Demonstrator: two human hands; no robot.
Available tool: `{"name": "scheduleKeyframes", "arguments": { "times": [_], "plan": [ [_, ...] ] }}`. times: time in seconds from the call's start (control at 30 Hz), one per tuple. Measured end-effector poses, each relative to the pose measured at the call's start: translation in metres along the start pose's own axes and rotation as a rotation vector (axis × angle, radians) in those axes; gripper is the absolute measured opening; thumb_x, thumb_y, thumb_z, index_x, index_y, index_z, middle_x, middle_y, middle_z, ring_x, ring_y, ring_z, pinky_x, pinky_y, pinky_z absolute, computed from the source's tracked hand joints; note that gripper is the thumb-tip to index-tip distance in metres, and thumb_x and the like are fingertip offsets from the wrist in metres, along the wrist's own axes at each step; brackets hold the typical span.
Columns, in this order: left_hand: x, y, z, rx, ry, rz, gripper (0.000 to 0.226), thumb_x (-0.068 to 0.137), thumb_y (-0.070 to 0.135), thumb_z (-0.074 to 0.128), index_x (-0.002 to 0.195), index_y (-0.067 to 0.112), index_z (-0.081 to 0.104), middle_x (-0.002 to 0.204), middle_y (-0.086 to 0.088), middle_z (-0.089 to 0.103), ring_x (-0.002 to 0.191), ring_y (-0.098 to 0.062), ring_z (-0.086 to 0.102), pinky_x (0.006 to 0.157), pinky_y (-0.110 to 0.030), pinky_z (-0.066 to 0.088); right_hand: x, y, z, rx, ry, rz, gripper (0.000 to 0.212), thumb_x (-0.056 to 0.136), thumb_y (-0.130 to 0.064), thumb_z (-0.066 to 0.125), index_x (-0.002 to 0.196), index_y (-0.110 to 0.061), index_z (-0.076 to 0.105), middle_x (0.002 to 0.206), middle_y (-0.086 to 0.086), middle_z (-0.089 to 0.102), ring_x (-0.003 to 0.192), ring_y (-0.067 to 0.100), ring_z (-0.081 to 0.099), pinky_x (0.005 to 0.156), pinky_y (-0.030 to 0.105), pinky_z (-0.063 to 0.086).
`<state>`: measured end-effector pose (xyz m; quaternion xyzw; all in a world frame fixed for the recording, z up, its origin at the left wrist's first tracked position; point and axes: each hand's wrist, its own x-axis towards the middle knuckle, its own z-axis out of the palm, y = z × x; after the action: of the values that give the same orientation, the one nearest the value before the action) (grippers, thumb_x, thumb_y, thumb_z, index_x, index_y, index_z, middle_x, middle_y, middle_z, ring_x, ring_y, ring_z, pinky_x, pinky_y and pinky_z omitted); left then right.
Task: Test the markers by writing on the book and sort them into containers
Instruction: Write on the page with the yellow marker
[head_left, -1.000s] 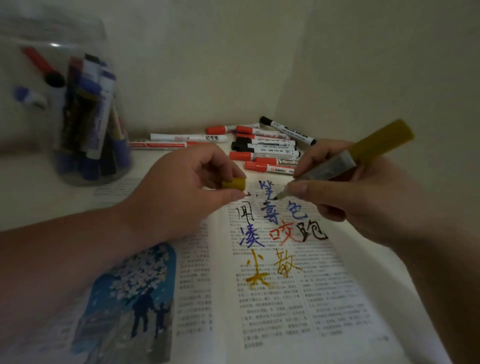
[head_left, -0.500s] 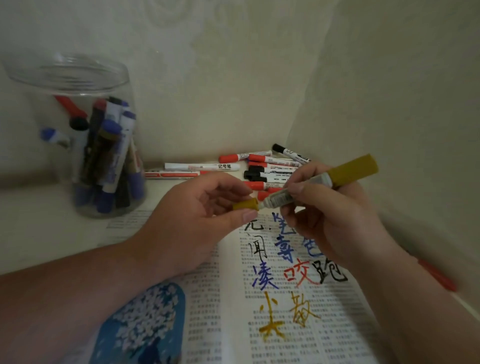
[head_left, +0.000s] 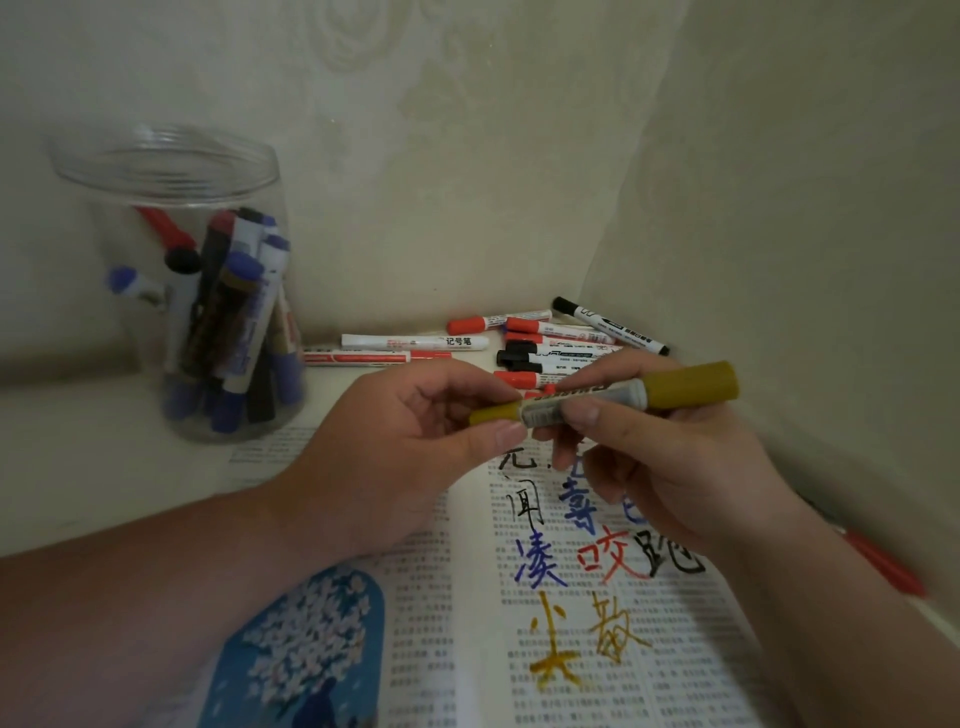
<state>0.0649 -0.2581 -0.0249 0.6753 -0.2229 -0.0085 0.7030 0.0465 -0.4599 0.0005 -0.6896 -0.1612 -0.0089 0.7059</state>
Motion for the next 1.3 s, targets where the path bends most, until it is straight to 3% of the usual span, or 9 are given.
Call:
{"name": "scheduleKeyframes", "arguments": {
  "times": [0.2, 0.37, 0.43, 0.57, 0.73, 0.9, 1.07, 1.17, 1.3],
  "plan": [
    [0.002, -0.006, -0.007, 0.065, -0.048, 0.006, 0.018, 0.091, 0.042, 0.069, 0.09, 0.025, 0.074, 0.067, 0.002, 0.066, 0.063, -0.01, 0.057, 0.064, -0.024, 0.047, 0.0, 0.004, 0.005, 0.148, -0.033, 0.09, 0.025, 0.064, -0.015, 0.08, 0.089, -0.019, 0.08, 0.061, 0.008, 0.061, 0.052, 0.02, 0.049, 0.043, 0.025, 0.042],
    [0.006, -0.016, -0.009, -0.121, -0.071, -0.039, 0.027, 0.085, 0.041, 0.064, 0.094, 0.018, 0.073, 0.065, 0.0, 0.052, 0.062, -0.015, 0.046, 0.068, -0.043, 0.037, -0.001, 0.005, -0.001, 0.324, -0.192, 0.139, 0.052, 0.075, -0.035, 0.083, 0.118, -0.008, 0.072, 0.097, 0.028, 0.068, 0.077, 0.03, 0.065, 0.048, 0.028, 0.052],
    [0.008, -0.019, -0.008, -0.191, -0.006, -0.038, 0.021, 0.084, 0.035, 0.068, 0.09, 0.015, 0.073, 0.064, 0.001, 0.05, 0.059, -0.013, 0.044, 0.065, -0.04, 0.038, 0.001, 0.003, -0.007, 0.331, -0.124, 0.13, 0.06, 0.07, -0.046, 0.082, 0.117, -0.01, 0.072, 0.094, 0.029, 0.068, 0.069, 0.029, 0.063, 0.042, 0.024, 0.048],
    [0.01, -0.016, -0.01, -0.297, 0.119, -0.082, 0.012, 0.086, 0.019, 0.062, 0.08, 0.013, 0.072, 0.059, -0.002, 0.038, 0.051, -0.012, 0.034, 0.051, -0.029, 0.035, -0.002, -0.002, -0.011, -0.07, 0.07, 0.015, 0.037, 0.068, -0.041, 0.087, 0.094, -0.017, 0.075, 0.066, 0.004, 0.067, 0.048, 0.012, 0.052, 0.04, 0.018, 0.036],
    [0.009, -0.012, -0.014, -0.284, 0.209, -0.197, 0.029, 0.102, 0.016, 0.045, 0.075, 0.019, 0.056, 0.05, 0.005, 0.031, 0.046, -0.014, 0.018, 0.045, -0.027, 0.012, -0.009, 0.004, 0.005, -0.823, 0.037, -0.252, 0.017, 0.088, -0.04, 0.074, 0.103, -0.034, 0.069, 0.094, -0.018, 0.068, 0.079, 0.01, 0.065, 0.064, 0.019, 0.049],
    [0.011, -0.009, -0.012, -0.274, 0.253, -0.121, 0.039, 0.106, 0.033, 0.042, 0.074, 0.02, 0.061, 0.052, -0.002, 0.02, 0.048, -0.015, 0.012, 0.045, -0.026, 0.011, -0.01, 0.005, 0.015, -1.042, -0.041, -0.355, 0.02, 0.094, -0.047, 0.051, 0.113, -0.04, 0.052, 0.102, -0.02, 0.058, 0.085, -0.001, 0.057, 0.069, 0.013, 0.042],
    [0.01, -0.004, -0.011, -0.305, 0.264, -0.071, 0.043, 0.107, 0.025, 0.039, 0.07, 0.018, 0.061, 0.052, -0.004, 0.021, 0.046, -0.01, 0.015, 0.044, -0.019, 0.018, -0.016, 0.003, 0.029, -0.869, 0.045, -0.281, 0.012, 0.092, -0.045, 0.061, 0.1, -0.037, 0.058, 0.087, -0.014, 0.062, 0.072, 0.009, 0.057, 0.059, 0.015, 0.04],
    [0.007, -0.003, -0.011, -0.277, 0.248, -0.054, 0.044, 0.108, 0.024, 0.037, 0.07, 0.019, 0.06, 0.05, -0.003, 0.023, 0.044, -0.011, 0.016, 0.042, -0.019, 0.02, -0.012, 0.001, 0.033, -0.462, 0.079, 0.017, 0.014, 0.086, -0.043, 0.068, 0.086, -0.03, 0.065, 0.058, -0.009, 0.051, 0.047, 0.01, 0.041, 0.048, 0.028, 0.035],
    [0.001, -0.001, -0.01, -0.218, 0.189, -0.023, 0.041, 0.107, 0.027, 0.037, 0.071, 0.018, 0.055, 0.048, 0.002, 0.027, 0.041, -0.013, 0.019, 0.041, -0.023, 0.02, -0.009, -0.008, 0.036, 0.05, 0.053, 0.27, 0.02, 0.085, -0.024, 0.067, 0.067, -0.016, 0.061, 0.054, -0.001, 0.034, 0.045, 0.012, 0.024, 0.04, 0.017, 0.027]
  ]
}}
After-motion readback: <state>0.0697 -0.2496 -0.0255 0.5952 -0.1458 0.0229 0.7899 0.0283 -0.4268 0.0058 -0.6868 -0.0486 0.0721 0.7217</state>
